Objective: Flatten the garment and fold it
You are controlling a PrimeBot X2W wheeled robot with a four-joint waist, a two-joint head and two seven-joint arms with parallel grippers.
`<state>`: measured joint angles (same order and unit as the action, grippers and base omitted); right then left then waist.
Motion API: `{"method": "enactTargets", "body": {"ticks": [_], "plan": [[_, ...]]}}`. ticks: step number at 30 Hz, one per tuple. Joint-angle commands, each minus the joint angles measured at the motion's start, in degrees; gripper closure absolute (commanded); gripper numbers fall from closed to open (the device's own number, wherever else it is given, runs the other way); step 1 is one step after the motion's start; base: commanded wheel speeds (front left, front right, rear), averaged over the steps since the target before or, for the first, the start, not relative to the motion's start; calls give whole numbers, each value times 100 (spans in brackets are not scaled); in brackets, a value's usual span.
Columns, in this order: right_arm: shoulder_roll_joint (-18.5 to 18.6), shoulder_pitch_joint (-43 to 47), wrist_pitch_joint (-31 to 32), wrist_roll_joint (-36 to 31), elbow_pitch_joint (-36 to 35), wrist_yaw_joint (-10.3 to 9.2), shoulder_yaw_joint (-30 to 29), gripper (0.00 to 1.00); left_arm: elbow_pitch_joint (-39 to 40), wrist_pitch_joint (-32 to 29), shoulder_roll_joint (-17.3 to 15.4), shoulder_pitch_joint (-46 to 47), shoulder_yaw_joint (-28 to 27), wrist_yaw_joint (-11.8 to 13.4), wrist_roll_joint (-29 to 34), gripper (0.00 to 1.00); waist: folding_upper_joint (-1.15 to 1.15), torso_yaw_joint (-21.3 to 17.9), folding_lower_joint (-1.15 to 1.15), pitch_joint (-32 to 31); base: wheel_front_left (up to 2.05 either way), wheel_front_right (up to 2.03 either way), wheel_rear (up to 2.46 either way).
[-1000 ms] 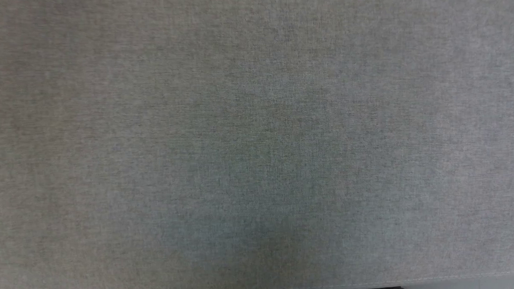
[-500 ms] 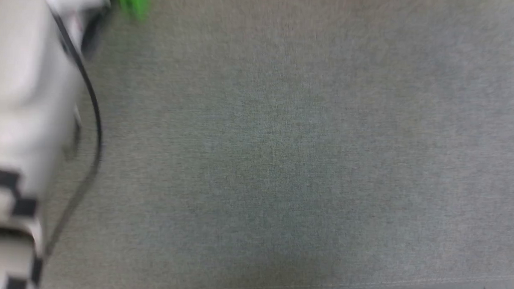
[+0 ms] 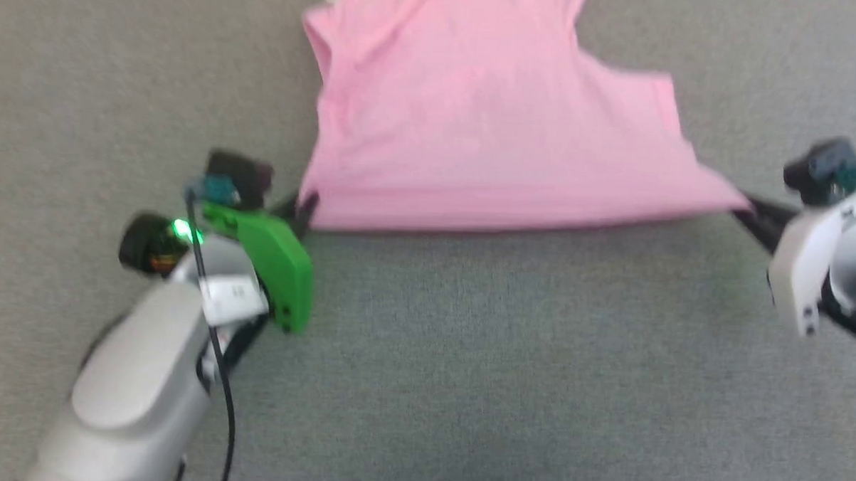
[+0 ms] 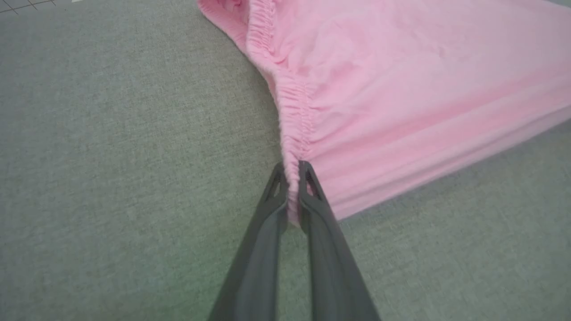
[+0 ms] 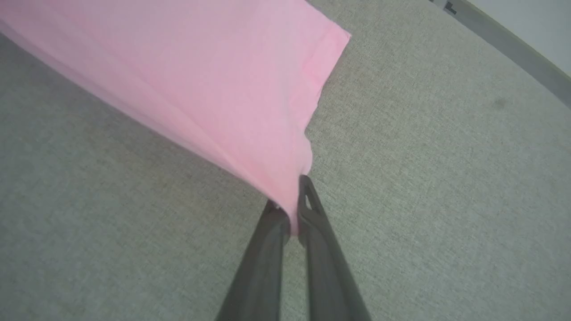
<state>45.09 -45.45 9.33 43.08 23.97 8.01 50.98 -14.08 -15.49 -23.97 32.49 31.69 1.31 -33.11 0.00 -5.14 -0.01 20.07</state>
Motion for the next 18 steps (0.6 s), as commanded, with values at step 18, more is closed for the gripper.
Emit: {"method": "enactTargets", "body": {"ticks": [18], "plan": [[1375, 2893, 1463, 736, -1132, -53, -857, 100, 1515, -61, -397, -2661, 420, 657, -260, 100, 0, 286, 1, -1526, 0, 0, 0]]}}
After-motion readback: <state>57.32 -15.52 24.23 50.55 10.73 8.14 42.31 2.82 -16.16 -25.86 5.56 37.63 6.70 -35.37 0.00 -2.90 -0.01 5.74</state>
